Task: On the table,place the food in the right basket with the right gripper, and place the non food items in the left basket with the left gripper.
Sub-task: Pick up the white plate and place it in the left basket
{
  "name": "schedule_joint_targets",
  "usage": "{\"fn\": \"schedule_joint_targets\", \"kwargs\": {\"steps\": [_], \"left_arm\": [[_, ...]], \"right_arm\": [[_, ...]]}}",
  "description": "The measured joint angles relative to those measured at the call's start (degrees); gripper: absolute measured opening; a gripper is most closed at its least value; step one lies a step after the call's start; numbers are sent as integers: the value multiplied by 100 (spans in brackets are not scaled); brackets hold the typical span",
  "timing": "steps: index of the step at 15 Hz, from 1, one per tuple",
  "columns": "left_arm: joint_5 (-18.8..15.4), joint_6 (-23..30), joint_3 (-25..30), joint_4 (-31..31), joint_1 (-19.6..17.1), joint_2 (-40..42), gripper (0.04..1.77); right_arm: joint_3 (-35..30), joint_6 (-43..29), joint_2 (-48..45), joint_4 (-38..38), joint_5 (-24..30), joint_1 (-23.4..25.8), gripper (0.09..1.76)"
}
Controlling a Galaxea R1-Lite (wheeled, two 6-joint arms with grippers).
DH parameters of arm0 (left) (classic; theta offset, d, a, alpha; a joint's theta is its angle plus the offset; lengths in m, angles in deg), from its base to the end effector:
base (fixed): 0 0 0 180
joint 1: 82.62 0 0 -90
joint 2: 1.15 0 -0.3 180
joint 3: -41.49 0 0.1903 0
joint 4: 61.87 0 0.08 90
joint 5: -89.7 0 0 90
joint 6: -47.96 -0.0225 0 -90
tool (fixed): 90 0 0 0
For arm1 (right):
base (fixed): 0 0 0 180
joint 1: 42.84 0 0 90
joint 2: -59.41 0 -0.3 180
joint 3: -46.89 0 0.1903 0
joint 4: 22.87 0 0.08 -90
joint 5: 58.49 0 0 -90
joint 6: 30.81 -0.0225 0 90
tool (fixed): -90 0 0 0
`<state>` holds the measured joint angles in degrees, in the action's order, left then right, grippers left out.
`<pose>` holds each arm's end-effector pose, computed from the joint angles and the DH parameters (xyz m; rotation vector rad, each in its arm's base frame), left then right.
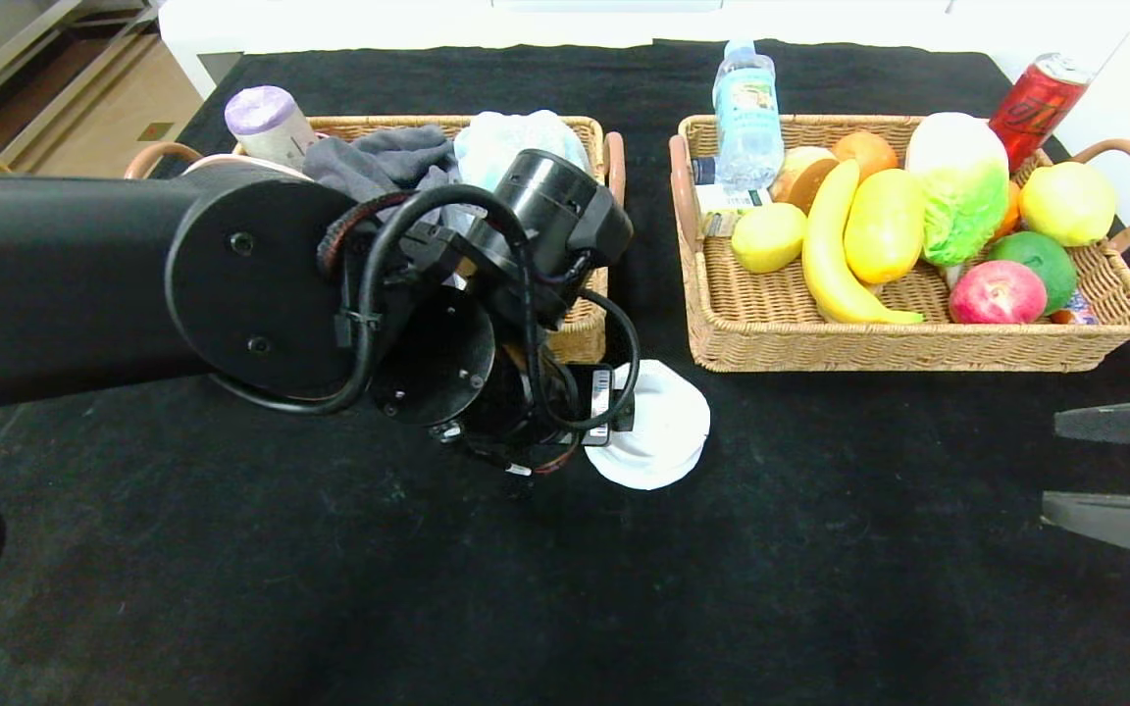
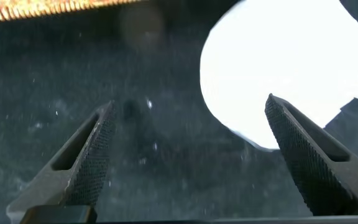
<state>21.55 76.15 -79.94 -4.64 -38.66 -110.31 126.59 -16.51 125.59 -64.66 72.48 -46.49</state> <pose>0.2619 -0.2410 0.2525 -0.0397 0.7260 -0.1918 0.1480 0.0242 0.2730 -0.0706 0.3803 0.8155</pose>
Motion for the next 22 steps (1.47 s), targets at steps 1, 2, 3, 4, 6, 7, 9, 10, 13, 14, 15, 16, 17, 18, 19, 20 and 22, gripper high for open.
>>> {"fn": "schedule_joint_targets", "kwargs": {"steps": [1,2,3,4,6,7,9,10,13,14,15,16,17,18,19,20,22], "left_arm": [[59,0,-32,4,-6,-57,172],[91,-4,-56,4,-9,-105,172],[113,-15,-69,4,-9,-138,172],[122,-30,-76,33,-9,-165,172],[128,-48,-87,74,-5,-201,172],[130,-50,-98,94,0,-210,172],[158,-52,-126,284,16,-212,172],[183,-52,-158,367,30,-215,172],[218,-61,-191,430,55,-215,172],[249,-67,-196,480,57,-215,172],[296,-72,-199,549,61,-215,172],[325,-72,-202,596,77,-217,172],[329,-74,-205,623,90,-226,172],[336,-85,-210,627,91,-239,172],[338,-91,-213,635,91,-258,172],[347,-94,-216,662,94,-276,172],[367,-96,-243,747,96,-297,172]], "right_arm": [[0,0,0,0,0,0,171],[0,0,0,5,0,0,171],[0,2,18,7,0,0,171],[2,2,96,9,2,0,171],[2,2,306,9,0,0,171],[0,2,317,7,0,0,171],[0,2,167,16,0,0,171],[0,2,115,16,0,0,171],[0,2,32,16,0,0,171],[0,2,18,16,0,0,171],[0,2,11,18,0,-2,171],[0,2,2,18,0,0,171],[0,2,-1,18,0,0,171],[0,2,-4,18,0,0,171],[0,2,-4,18,0,0,171],[0,0,-6,16,0,0,171],[0,2,-6,16,0,0,171]]}}
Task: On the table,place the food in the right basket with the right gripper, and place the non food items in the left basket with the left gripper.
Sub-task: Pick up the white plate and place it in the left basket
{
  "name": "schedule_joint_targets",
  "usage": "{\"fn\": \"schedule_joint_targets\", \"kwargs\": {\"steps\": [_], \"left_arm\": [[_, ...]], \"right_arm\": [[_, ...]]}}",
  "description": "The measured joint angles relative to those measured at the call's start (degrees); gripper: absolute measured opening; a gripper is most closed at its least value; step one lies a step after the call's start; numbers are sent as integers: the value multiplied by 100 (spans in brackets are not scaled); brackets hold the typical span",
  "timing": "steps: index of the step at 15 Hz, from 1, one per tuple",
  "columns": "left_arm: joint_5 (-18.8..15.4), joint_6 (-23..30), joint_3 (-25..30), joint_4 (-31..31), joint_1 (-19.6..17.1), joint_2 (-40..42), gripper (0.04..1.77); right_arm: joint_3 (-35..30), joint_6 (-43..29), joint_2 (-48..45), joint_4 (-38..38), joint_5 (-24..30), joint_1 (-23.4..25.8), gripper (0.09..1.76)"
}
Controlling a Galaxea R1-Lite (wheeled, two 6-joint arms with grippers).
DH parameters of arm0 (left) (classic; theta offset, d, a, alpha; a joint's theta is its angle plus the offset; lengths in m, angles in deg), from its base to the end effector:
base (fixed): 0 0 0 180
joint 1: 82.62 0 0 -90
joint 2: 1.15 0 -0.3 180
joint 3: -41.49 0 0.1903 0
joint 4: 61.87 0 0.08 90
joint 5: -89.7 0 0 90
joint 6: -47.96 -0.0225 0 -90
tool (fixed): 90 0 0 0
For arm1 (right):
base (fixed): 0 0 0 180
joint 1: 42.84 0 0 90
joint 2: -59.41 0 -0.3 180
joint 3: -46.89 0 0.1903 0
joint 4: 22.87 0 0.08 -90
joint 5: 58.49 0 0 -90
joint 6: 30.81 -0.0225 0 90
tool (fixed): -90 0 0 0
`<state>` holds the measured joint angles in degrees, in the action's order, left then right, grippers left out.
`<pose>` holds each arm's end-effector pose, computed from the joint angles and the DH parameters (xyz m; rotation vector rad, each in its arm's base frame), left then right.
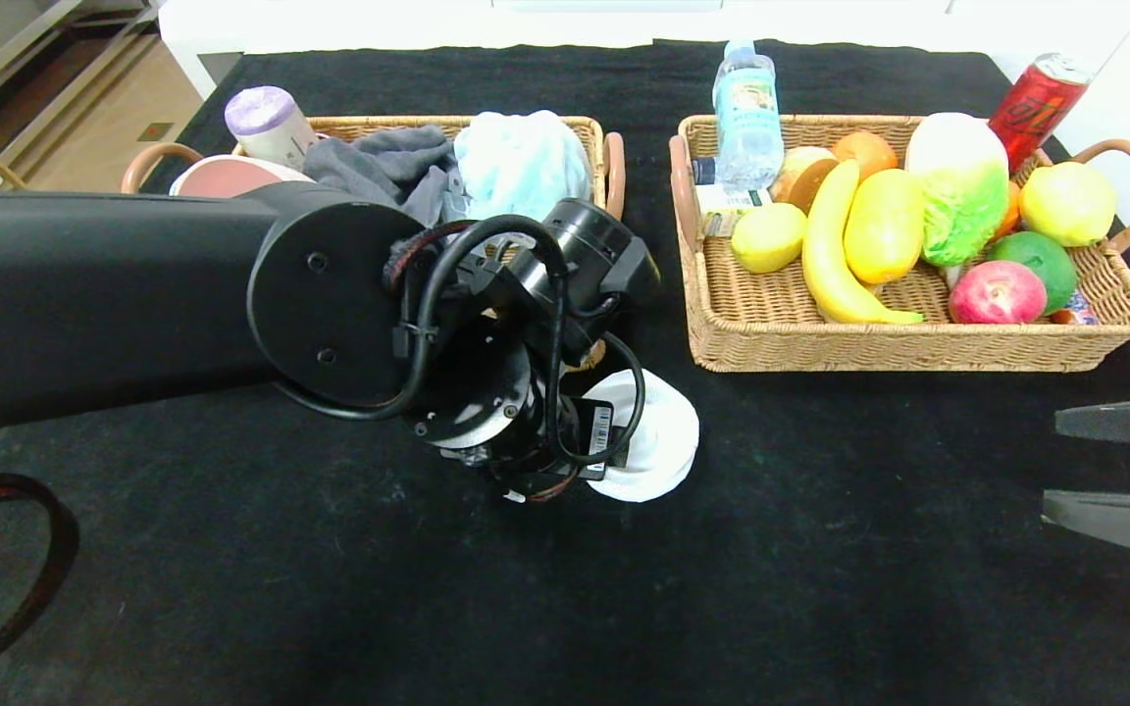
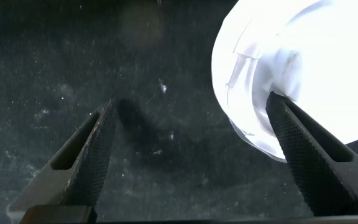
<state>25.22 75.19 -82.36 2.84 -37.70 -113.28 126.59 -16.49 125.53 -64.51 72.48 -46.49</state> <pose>0.2616 -0.2471 0.2365 0.0872 0.8015 -0.1250 0.1479 0.0242 0.2734 -0.0722 0.3766 0.8154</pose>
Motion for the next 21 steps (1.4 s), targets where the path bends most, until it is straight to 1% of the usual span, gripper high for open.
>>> {"fn": "schedule_joint_targets", "kwargs": {"steps": [3,4,7,9,11,12,13,21], "left_arm": [[-2,-4,-39,67,0,-27,172],[-9,-6,-45,67,0,-33,164],[-11,-1,-48,72,2,-38,117],[-7,-1,-48,72,2,-38,94],[-11,5,-41,72,0,-28,75],[-11,7,-41,67,0,-22,33],[-5,7,-39,72,0,-16,12],[-7,10,-34,77,0,17,12]], "right_arm": [[0,0,0,2,2,0,171],[0,0,0,2,0,0,171],[0,0,0,2,0,0,171],[0,0,0,2,-1,0,171],[0,0,0,0,2,0,171],[0,-2,0,2,0,0,171],[0,0,0,0,0,0,171],[-16,0,5,0,0,0,171]]}}
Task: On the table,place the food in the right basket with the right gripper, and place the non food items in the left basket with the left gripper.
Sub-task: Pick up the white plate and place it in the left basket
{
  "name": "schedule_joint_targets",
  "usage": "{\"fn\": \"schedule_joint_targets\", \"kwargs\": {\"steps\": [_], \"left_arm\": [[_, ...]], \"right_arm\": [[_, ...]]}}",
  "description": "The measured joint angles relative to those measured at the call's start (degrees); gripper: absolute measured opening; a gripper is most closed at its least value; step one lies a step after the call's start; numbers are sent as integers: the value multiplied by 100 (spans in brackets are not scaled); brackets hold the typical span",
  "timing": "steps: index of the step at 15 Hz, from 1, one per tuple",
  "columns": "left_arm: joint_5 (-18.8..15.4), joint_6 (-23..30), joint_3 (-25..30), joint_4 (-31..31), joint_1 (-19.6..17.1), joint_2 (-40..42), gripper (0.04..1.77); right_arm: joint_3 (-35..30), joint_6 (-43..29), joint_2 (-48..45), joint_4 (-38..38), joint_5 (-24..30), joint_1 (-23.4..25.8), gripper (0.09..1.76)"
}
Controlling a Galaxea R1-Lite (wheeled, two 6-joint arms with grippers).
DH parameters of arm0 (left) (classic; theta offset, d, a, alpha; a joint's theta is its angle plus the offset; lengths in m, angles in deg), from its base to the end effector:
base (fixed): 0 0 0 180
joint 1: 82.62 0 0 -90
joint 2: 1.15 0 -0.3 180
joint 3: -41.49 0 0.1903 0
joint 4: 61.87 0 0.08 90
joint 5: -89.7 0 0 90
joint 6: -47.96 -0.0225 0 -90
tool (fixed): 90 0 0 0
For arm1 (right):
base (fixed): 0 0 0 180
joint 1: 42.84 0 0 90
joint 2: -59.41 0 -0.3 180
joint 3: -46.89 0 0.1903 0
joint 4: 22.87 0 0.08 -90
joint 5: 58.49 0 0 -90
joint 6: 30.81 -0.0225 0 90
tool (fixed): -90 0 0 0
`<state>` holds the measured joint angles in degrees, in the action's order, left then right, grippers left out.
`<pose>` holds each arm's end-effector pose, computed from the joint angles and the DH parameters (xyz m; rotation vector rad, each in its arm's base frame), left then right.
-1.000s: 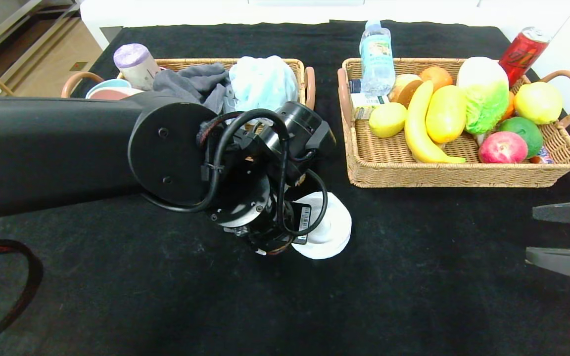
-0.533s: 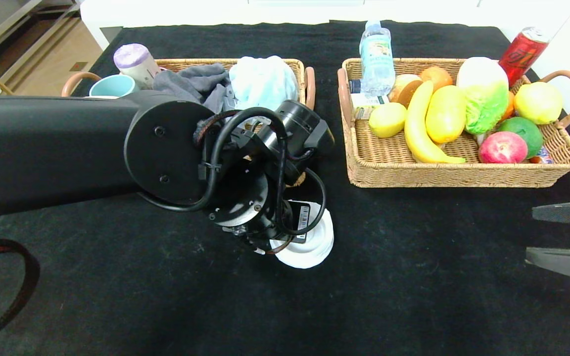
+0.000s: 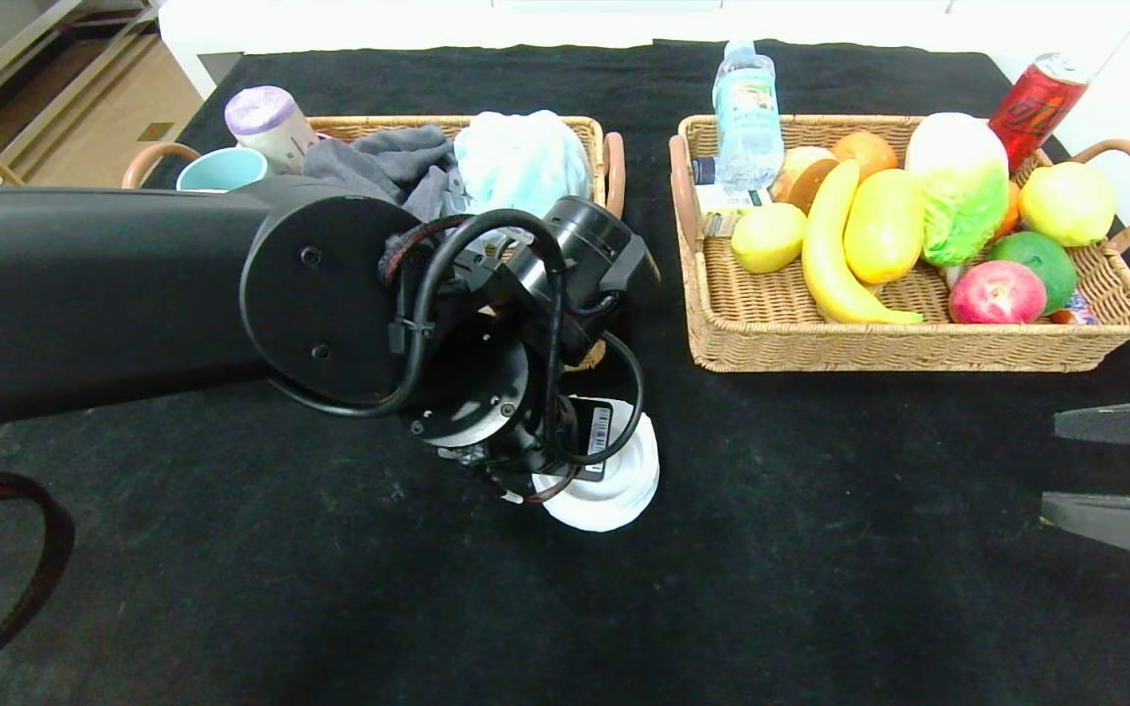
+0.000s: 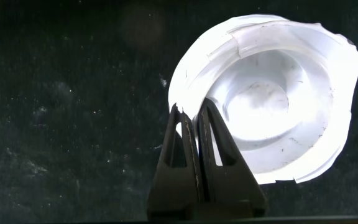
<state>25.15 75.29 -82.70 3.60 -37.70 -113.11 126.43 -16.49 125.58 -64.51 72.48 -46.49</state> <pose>0.2605 -0.2461 0.2382 0.0879 0.8055 -0.1242 0.1481 0.0242 0.2725 -0.0710 0.3801 0.8156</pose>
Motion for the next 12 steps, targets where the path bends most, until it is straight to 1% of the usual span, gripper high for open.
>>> {"fn": "schedule_joint_targets", "kwargs": {"steps": [2,5,6,9,12], "left_arm": [[-6,0,2,0,0,11,12],[-102,11,39,1,20,110,12],[-183,11,74,1,41,173,12],[-601,21,243,0,116,471,12],[-889,12,435,-49,179,844,12]], "right_arm": [[-2,-2,0,0,0,0,171],[-2,-2,1,0,0,0,171],[0,-2,1,0,0,0,171],[0,-2,0,0,0,0,171],[0,-2,0,2,0,0,171]]}}
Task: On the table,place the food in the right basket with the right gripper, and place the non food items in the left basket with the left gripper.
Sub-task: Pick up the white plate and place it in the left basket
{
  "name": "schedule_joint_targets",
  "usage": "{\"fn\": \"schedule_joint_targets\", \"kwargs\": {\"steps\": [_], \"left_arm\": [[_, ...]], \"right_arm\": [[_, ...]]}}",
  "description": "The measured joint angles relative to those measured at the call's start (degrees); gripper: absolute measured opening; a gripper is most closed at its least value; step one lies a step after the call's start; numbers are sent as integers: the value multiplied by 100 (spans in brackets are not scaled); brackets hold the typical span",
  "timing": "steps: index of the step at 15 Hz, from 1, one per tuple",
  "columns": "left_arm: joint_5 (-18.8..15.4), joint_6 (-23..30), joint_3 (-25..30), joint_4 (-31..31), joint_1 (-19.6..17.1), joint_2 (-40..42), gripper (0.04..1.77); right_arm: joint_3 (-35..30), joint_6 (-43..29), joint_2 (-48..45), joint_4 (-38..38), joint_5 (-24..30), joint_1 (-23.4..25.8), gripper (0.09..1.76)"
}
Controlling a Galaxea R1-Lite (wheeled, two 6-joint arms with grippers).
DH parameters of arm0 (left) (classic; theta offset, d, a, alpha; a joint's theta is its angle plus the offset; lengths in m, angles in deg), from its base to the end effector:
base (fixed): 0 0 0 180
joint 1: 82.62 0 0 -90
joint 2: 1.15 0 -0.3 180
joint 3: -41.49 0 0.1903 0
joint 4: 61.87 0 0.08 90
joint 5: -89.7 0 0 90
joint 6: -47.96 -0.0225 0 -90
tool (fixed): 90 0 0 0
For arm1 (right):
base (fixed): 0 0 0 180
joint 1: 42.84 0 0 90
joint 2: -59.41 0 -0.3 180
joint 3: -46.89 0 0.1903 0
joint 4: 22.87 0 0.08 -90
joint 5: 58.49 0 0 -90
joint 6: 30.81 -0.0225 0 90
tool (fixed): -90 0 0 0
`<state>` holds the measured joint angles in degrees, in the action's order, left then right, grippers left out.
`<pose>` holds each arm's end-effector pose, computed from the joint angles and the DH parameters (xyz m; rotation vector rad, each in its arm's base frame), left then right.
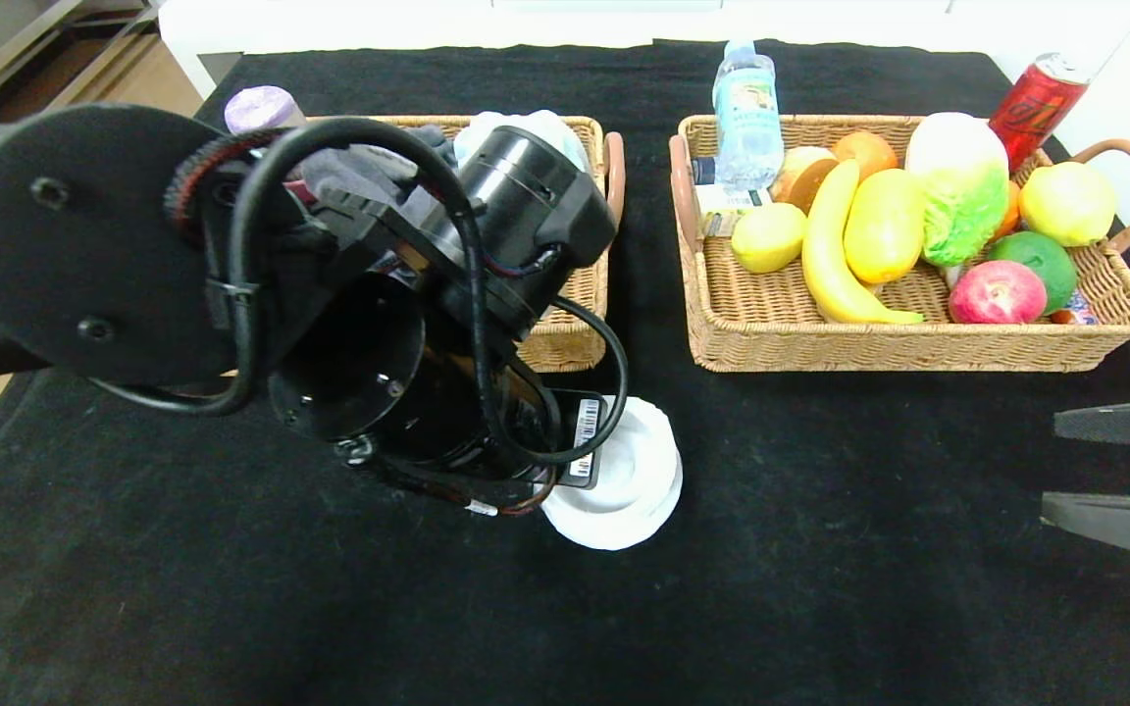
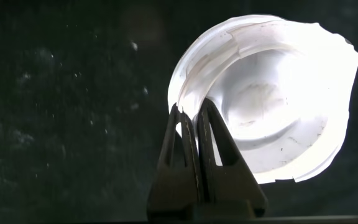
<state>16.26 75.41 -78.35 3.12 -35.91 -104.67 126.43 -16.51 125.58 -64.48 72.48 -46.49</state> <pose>0.2240 -0.2284 0.2689 0.0025 0.8200 -0.3035 0.1481 0.0242 0.2725 -0.0708 0.3798 0.8155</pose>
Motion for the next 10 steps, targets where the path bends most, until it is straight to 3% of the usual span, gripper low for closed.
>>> {"fn": "schedule_joint_targets", "kwargs": {"steps": [4,10], "left_arm": [[-176,-69,11,0,59,463,12],[-121,-731,-208,-55,-74,958,12]], "right_arm": [[-4,0,1,0,0,0,171],[-9,0,1,1,0,-11,171]]}}
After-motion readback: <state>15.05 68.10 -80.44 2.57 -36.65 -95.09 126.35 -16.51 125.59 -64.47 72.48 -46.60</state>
